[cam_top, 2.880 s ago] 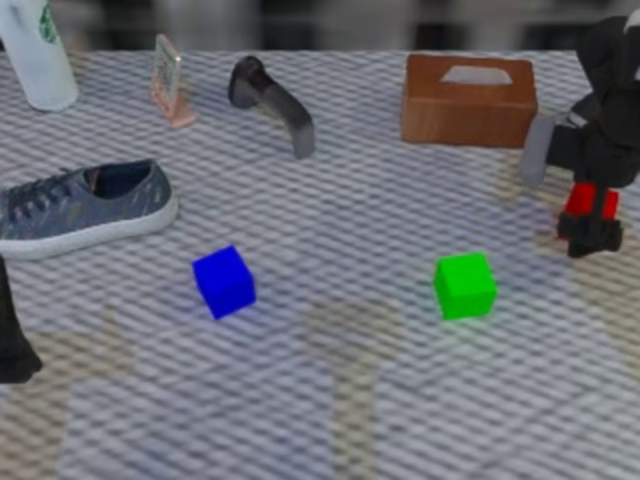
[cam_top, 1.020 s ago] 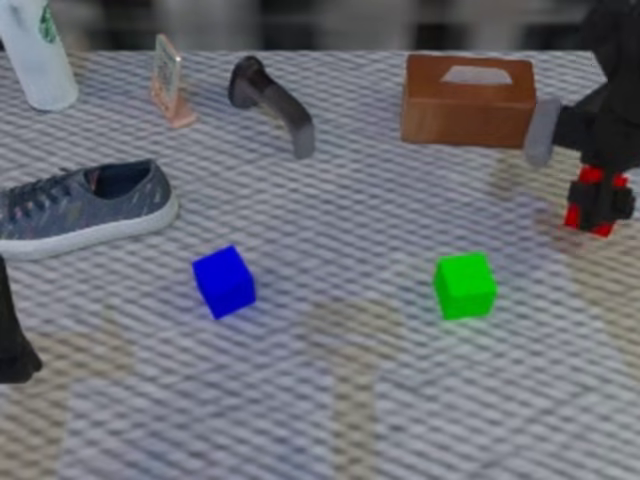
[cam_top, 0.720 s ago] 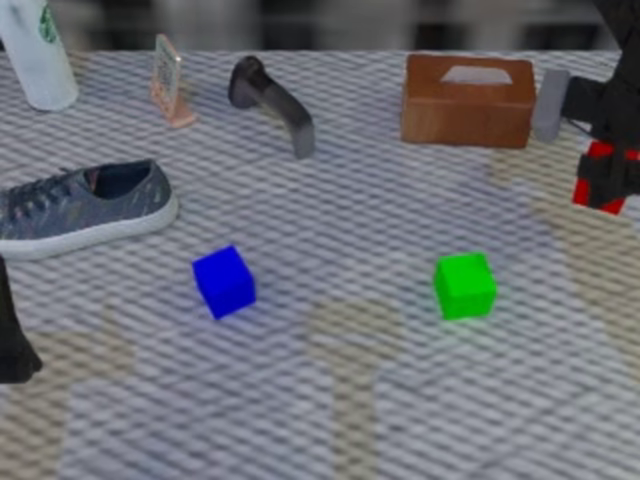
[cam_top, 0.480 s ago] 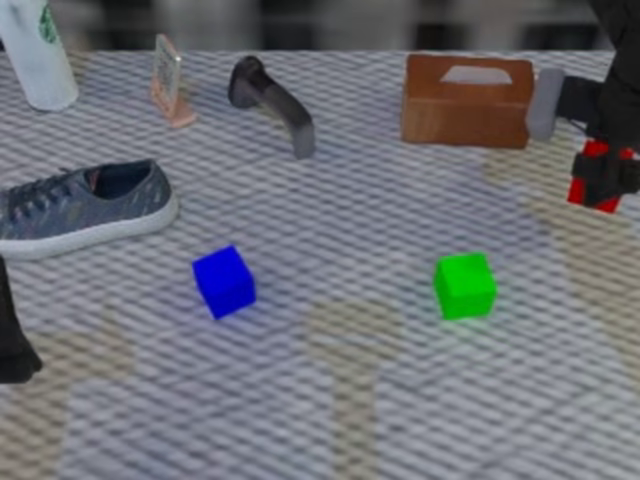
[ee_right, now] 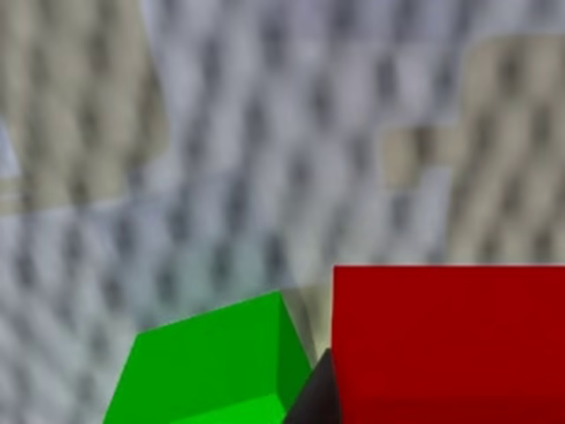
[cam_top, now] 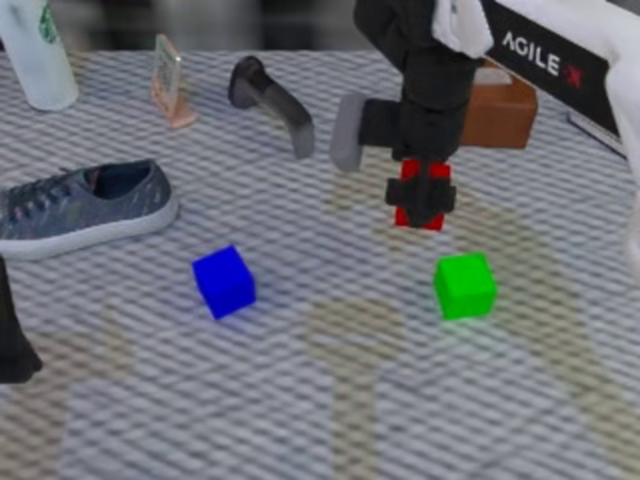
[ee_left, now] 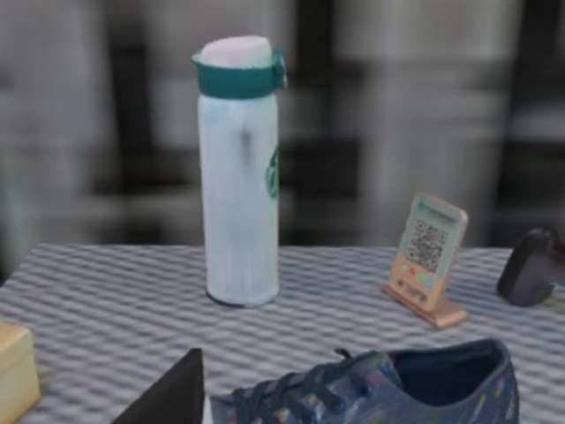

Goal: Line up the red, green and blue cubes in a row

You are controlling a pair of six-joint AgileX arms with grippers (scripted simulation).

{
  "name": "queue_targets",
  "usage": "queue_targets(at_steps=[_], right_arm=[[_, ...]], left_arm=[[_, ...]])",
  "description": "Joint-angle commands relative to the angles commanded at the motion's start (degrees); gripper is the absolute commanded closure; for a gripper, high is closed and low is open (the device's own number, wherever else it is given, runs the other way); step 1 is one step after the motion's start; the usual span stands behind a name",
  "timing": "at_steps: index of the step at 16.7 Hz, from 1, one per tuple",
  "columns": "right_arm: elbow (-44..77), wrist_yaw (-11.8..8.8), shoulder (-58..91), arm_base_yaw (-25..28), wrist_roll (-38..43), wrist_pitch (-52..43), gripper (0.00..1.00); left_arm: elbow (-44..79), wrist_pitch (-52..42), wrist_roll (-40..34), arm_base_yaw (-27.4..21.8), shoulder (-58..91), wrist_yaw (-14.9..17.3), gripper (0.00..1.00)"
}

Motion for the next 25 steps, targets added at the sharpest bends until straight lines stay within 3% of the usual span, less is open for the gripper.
queue_targets(at_steps=[4, 8, 15, 25], right_arm=[[10.9, 0.0, 5.2, 14.8, 7.3, -5.8, 1.00], [17.3, 0.2, 7.5, 22.1, 11.8, -8.7, 1.00], [16.5, 0.2, 7.2, 22.3, 12.0, -7.8, 1.00], [-3.2, 0.2, 5.0, 22.5, 12.1, 9.4, 1.00]], left_arm=[[0.0, 0.0, 0.0, 0.0, 0.0, 0.0, 0.00], [0.0, 0.0, 0.0, 0.0, 0.0, 0.0, 0.00], [0.0, 0.0, 0.0, 0.0, 0.0, 0.0, 0.00], [0.0, 0.0, 0.0, 0.0, 0.0, 0.0, 0.00]])
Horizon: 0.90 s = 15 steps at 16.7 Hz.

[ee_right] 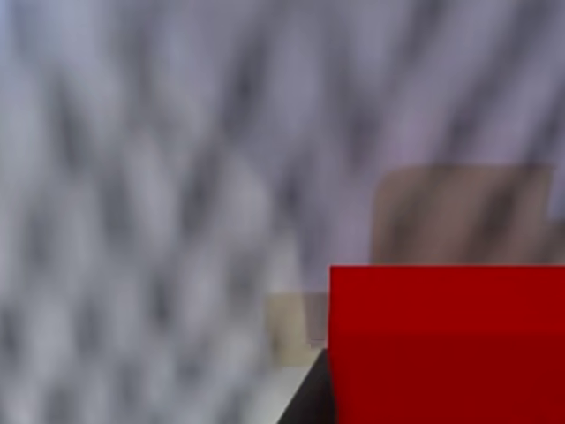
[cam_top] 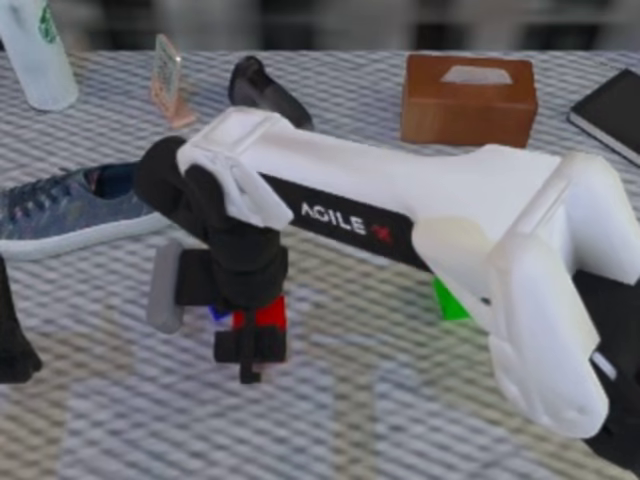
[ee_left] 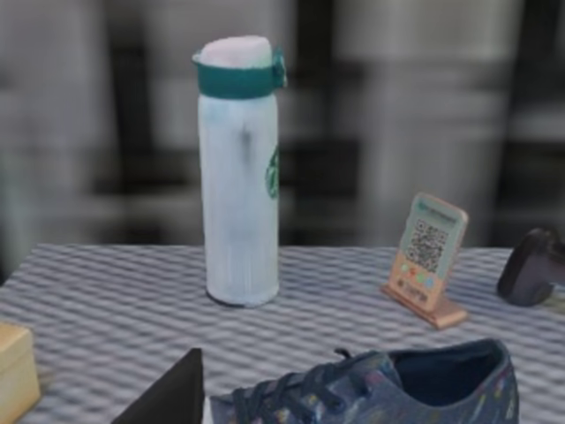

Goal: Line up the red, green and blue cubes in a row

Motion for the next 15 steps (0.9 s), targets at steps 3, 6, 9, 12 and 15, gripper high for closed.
queue_targets(at_steps=[3, 6, 9, 12, 15], right_arm=[[0.0, 0.0, 0.0, 0.0, 0.0, 0.0, 1.00], [0.0, 0.0, 0.0, 0.0, 0.0, 0.0, 0.77], [0.0, 0.0, 0.0, 0.0, 0.0, 0.0, 0.55], [0.0, 0.0, 0.0, 0.0, 0.0, 0.0, 0.32], [0.0, 0.0, 0.0, 0.0, 0.0, 0.0, 0.10]], left_arm=[[0.0, 0.0, 0.0, 0.0, 0.0, 0.0, 0.00], [0.0, 0.0, 0.0, 0.0, 0.0, 0.0, 0.00], [0.0, 0.0, 0.0, 0.0, 0.0, 0.0, 0.00], [0.0, 0.0, 0.0, 0.0, 0.0, 0.0, 0.00], [0.0, 0.0, 0.0, 0.0, 0.0, 0.0, 0.00]])
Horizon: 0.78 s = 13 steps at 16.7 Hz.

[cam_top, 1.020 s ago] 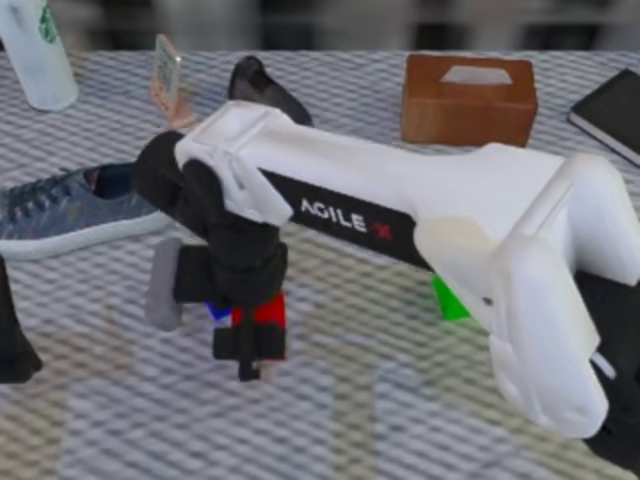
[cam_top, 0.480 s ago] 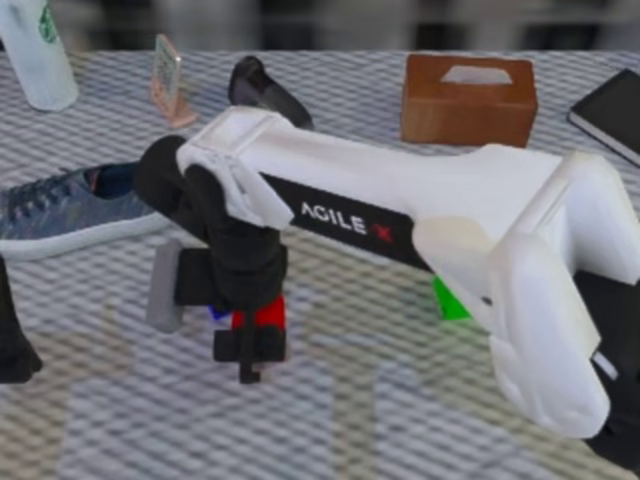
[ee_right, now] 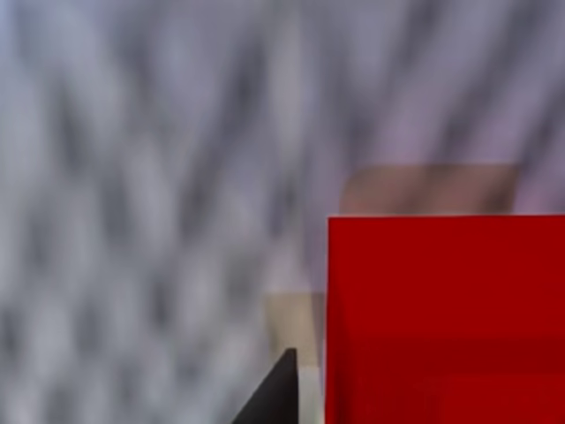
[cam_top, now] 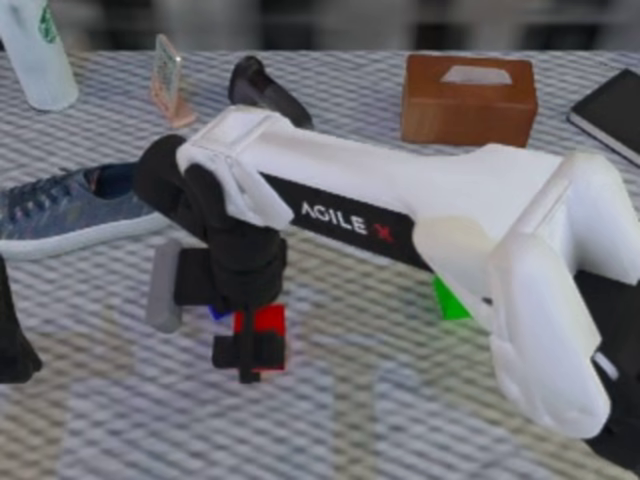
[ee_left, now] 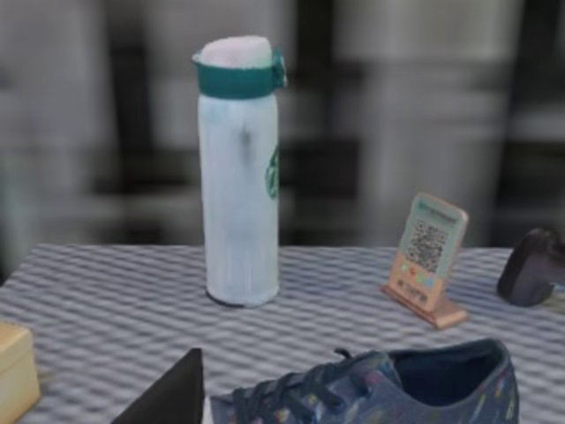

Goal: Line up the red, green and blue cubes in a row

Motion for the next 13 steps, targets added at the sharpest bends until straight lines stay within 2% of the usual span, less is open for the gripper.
queue_targets(at_steps=[1, 2, 13], right_arm=[[0.0, 0.0, 0.0, 0.0, 0.0, 0.0, 0.02], [0.0, 0.0, 0.0, 0.0, 0.0, 0.0, 0.00], [2.4, 0.0, 0.4, 0.0, -0.1, -2.3, 0.00]], left_arm=[[0.0, 0.0, 0.0, 0.0, 0.0, 0.0, 0.00], [0.0, 0.0, 0.0, 0.0, 0.0, 0.0, 0.00], [0.0, 0.0, 0.0, 0.0, 0.0, 0.0, 0.00]])
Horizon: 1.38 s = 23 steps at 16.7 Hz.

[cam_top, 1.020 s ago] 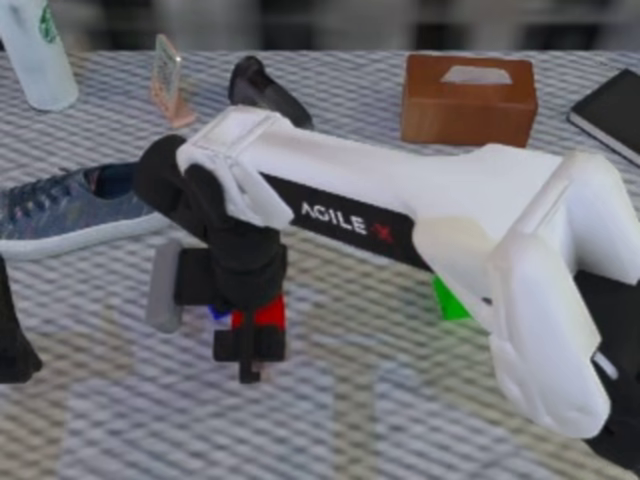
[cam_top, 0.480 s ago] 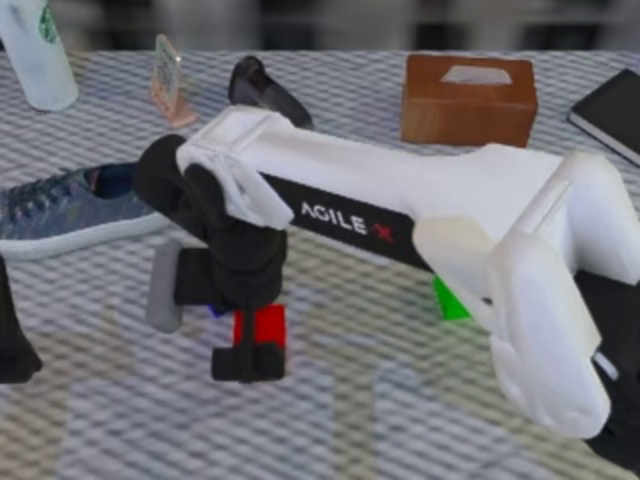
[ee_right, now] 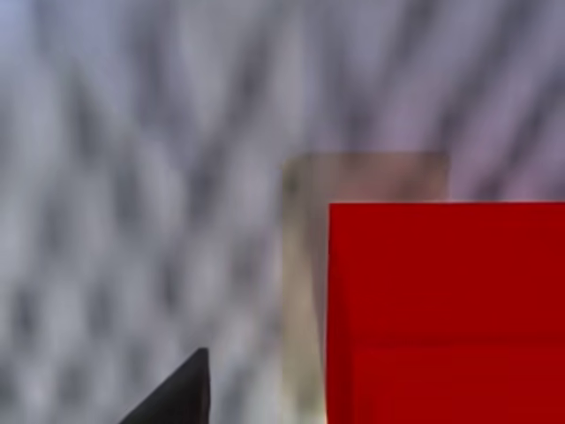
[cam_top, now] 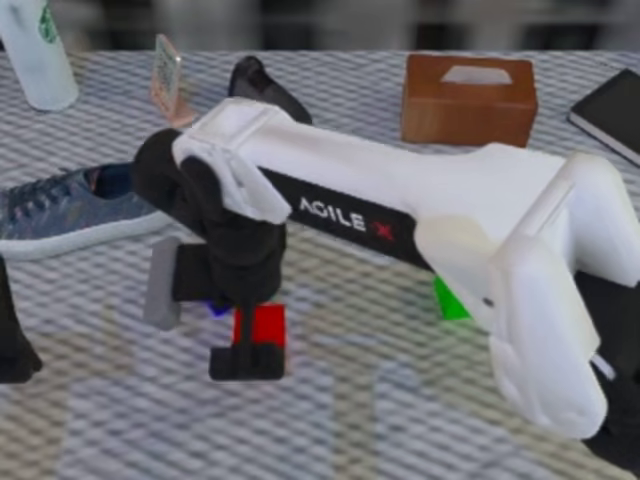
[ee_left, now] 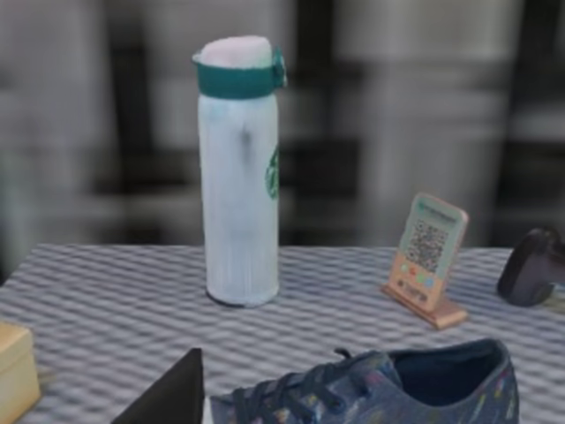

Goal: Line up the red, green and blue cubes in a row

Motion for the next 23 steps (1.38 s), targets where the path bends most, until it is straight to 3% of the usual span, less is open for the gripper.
queue_targets(at_steps=[7, 15, 19, 23], right_arm=[[15.3, 0.0, 0.9, 0.3, 0.0, -14.0, 0.00], [13.9, 0.0, -0.4, -0.9, 2.1, -13.6, 0.00], [3.9, 0.0, -5.9, -5.8, 12.8, -9.0, 0.00], [-11.4, -0.2, -13.5, -12.8, 30.4, -2.6, 0.00]], left_arm=[[0.0, 0.0, 0.0, 0.0, 0.0, 0.0, 0.00], [0.0, 0.0, 0.0, 0.0, 0.0, 0.0, 0.00], [0.0, 0.0, 0.0, 0.0, 0.0, 0.0, 0.00], [0.0, 0.0, 0.0, 0.0, 0.0, 0.0, 0.00]])
